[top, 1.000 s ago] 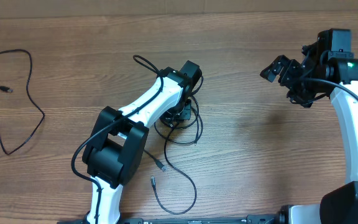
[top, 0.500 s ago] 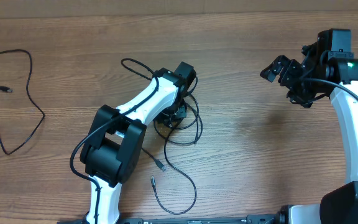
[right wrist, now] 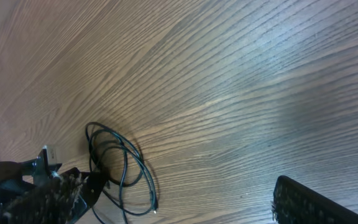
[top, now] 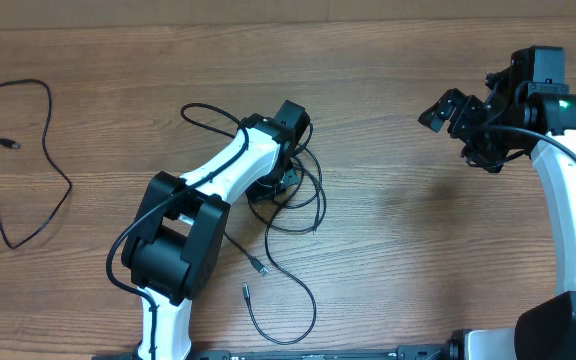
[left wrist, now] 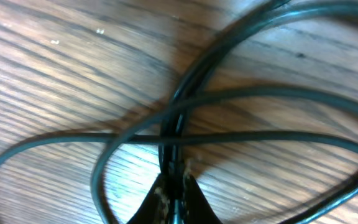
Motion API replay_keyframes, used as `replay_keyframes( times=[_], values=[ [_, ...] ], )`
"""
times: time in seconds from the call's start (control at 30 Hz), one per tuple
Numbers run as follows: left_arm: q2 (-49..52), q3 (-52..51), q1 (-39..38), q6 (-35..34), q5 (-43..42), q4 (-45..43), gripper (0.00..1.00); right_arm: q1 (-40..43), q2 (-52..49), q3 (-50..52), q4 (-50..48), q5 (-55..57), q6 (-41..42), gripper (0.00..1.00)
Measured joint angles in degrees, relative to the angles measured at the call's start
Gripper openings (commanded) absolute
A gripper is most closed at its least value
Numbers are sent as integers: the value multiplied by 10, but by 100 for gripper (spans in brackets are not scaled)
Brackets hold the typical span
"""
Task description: Untangle cables
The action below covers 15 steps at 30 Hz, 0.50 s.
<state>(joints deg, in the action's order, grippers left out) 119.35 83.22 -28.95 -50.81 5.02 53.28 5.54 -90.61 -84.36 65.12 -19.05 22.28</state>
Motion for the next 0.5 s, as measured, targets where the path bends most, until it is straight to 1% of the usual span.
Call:
replay_keyframes(
  times=[0.07,0.17,0.43,0.5],
  values=[
    [1,7,4,2,-20,8,6,0,0,0,0,0,0,100],
    [9,22,11,6,-49,19,4,0,0,0,0,0,0,100],
    [15,34,13,16,-81,9,4,0,0,0,0,0,0,100],
    [16,37,15,28,-93,13,4,0,0,0,0,0,0,100]
  ],
)
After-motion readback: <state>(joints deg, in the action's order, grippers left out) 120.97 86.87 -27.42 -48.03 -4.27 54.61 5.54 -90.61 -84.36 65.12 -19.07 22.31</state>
